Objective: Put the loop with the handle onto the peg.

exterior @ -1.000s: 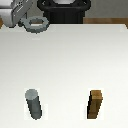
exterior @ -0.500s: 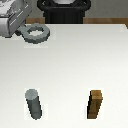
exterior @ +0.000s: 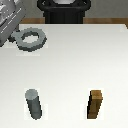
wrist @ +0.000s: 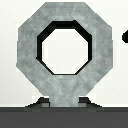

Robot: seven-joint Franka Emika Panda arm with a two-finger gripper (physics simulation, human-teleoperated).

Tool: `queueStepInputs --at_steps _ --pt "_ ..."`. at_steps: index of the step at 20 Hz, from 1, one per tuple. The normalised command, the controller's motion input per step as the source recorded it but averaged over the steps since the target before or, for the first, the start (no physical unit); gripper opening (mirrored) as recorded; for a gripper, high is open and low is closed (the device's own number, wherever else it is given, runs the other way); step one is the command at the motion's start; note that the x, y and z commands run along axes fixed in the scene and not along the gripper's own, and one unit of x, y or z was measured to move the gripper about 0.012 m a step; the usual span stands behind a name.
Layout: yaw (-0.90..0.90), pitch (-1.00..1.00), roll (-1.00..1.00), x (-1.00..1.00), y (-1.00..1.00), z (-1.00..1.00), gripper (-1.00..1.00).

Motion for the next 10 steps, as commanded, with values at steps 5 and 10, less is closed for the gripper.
queueStepInputs --at_steps 5,10 --pt "0.00 0.00 0.00 0.00 0.20 0.00 -1.00" --pt "0.00 0.00 0.00 0.80 0.00 0.00 -1.00"
